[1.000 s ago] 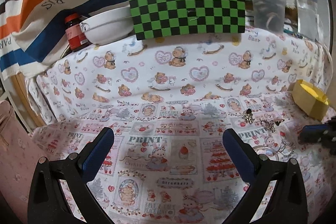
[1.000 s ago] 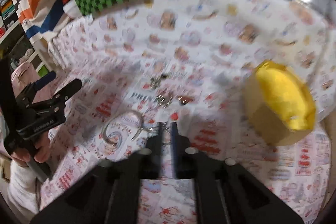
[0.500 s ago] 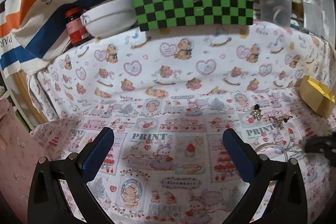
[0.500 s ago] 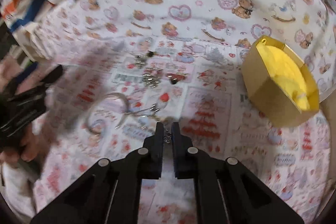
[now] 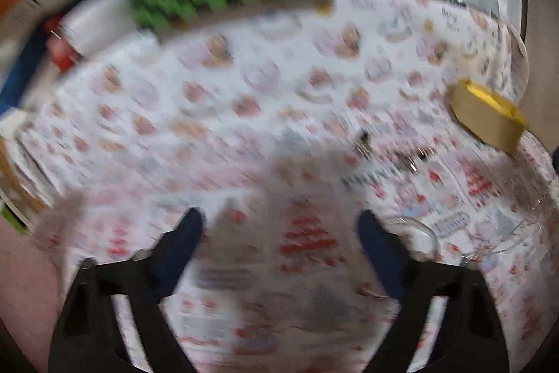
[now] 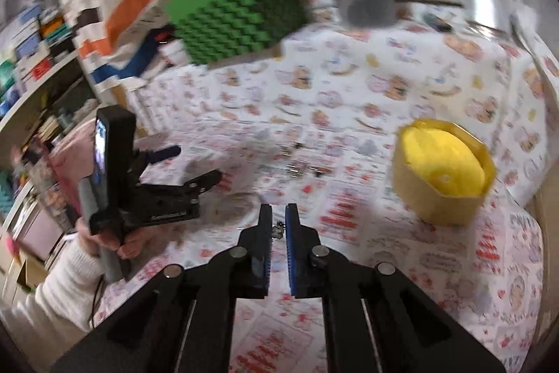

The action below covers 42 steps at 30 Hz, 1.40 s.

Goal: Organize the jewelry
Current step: 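Lift the bangle with the right gripper and carry it over the yellow box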

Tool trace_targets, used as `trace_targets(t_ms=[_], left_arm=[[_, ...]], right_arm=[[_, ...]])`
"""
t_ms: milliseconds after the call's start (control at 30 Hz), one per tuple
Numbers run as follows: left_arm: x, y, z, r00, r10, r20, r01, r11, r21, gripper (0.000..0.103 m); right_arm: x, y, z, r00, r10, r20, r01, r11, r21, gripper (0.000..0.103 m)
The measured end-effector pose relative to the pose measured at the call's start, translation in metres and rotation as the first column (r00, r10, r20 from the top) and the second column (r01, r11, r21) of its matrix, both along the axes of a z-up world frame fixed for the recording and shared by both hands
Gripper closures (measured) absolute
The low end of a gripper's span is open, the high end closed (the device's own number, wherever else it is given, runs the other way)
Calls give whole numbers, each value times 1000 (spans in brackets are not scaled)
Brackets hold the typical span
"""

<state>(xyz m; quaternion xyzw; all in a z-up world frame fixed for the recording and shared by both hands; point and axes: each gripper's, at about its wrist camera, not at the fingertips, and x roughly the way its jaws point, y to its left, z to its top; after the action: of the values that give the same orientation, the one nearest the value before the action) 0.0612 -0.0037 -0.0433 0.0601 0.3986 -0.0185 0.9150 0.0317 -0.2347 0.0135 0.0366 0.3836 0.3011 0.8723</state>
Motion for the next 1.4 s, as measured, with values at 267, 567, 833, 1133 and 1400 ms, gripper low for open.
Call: trace_targets(t_ms=[267, 567, 833, 1133, 1400], left_arm=[[8, -36, -14, 987, -53, -152, 59, 998, 32, 42], [13, -41, -12, 974, -44, -221, 27, 996, -80, 101], [4, -41, 26, 989, -47, -137, 25, 987, -158, 101], [-6, -45, 80, 998, -52, -46, 42, 978, -203, 101], [0, -74, 104, 993, -117, 4, 115, 969, -219, 101]], right_arm=[[15, -7, -14, 990, -140, 6, 140, 987, -79, 96], [23, -28, -15, 974, -225, -2, 225, 973, -52, 96], [25, -50, -5, 956, -293, 27, 292, 956, 26, 96], [1, -69, 27, 946, -283, 159, 252, 949, 190, 96], [0, -87, 64, 894, -364, 260, 308, 922, 234, 96]])
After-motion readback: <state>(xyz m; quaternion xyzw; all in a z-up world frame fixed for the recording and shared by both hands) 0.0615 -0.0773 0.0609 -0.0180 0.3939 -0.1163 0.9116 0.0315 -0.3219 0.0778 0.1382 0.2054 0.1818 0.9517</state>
